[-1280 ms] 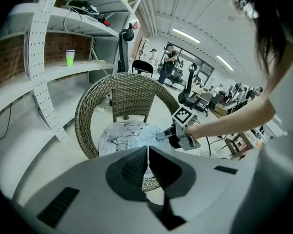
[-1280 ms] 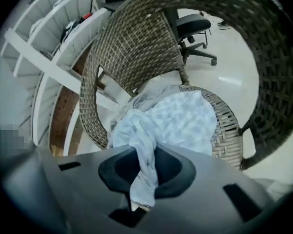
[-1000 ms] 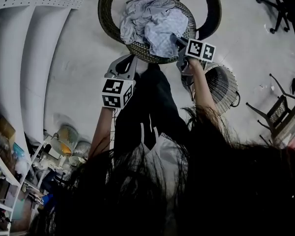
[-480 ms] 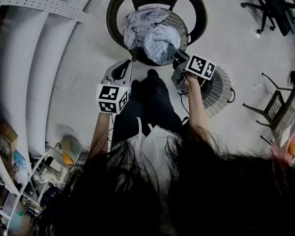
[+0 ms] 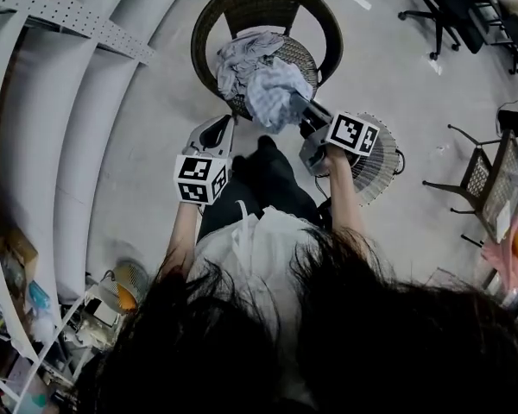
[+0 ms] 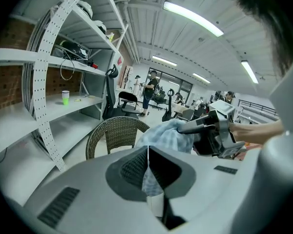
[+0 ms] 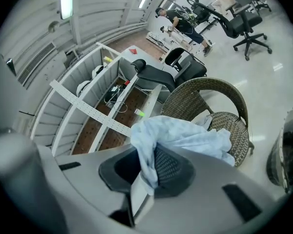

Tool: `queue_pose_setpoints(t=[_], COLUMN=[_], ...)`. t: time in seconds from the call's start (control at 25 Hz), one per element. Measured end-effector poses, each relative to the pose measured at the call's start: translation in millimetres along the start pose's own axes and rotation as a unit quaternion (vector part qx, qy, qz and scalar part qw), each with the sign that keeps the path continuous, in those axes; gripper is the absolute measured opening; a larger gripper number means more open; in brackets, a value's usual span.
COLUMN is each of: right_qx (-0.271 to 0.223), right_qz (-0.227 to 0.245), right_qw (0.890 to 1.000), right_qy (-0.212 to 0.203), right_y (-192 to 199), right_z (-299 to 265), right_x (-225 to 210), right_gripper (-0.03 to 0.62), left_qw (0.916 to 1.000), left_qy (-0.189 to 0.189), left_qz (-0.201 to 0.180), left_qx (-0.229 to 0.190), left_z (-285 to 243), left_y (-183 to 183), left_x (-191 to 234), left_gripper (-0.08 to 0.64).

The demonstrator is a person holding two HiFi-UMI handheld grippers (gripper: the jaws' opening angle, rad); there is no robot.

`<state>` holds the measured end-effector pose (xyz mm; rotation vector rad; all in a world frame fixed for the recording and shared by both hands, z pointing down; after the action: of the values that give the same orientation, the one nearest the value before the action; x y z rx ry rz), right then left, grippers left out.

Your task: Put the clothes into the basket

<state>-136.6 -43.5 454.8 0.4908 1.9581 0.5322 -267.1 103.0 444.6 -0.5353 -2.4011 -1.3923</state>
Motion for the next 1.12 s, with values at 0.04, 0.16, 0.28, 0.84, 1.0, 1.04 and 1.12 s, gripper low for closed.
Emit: queue_pose_setpoints(t=[0.04, 0.16, 0.28, 0.84, 1.0, 1.04, 1.12], right_qx=[-0.003, -0.012, -0.028, -0.117, -0.144, -0.151, -0.164], right_qz=[0.002, 0.005, 0.005, -0.025, -0.031, -0.032, -0.034], right_qw=[1.000, 1.000, 1.000, 0.992, 0.987, 0.986, 0.983], right_qy=[0.000, -0.001, 0.000, 0.040, 0.059, 0.064, 0.073], right_y=[-0.5, 1.5, 6.2, 23.8, 18.8, 16.7, 13.1], right_z=[4.5, 17.8, 29.3, 95.9, 125.9, 132.9, 147.4], right_x=[6.4, 24.6, 39.5, 55.6, 48.1, 45.3, 39.2], right_gripper=[0.061, 0.061, 0.061, 0.061, 0.060, 0.061, 0.061], left_qw=[1.0000, 0.9997, 0.9991, 0.9896, 0.9843, 0.9830, 0.9805], left_qy=[0.005, 0.018, 0.035, 0.124, 0.152, 0.158, 0.171], left_qz=[-0.003, -0.014, -0.023, -0.066, -0.080, -0.082, -0.087], left_qx=[-0.001, 0.001, 0.002, 0.032, 0.041, 0.042, 0.044], left_z=[2.5, 12.0, 20.6, 17.7, 2.5, -2.0, -10.2], left_y=[-1.7, -4.6, -5.9, -0.3, -1.7, -2.1, -2.4], left_x=[-3.1, -10.9, -15.3, -52.8, -78.4, -84.6, -97.4], left_gripper=[0.021, 0.021, 0.021, 0.021, 0.021, 0.021, 0.021])
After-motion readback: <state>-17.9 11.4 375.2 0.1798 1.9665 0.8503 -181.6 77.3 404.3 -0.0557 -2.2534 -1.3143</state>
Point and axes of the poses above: the fingertips, and each gripper's own axes: z backward along the fingers, x to its left, y out of its underside, the point moved 3 cm from there along z, backward along the fingers, and after that the axes turned 11 degrees about z, right-handed, at the moved point
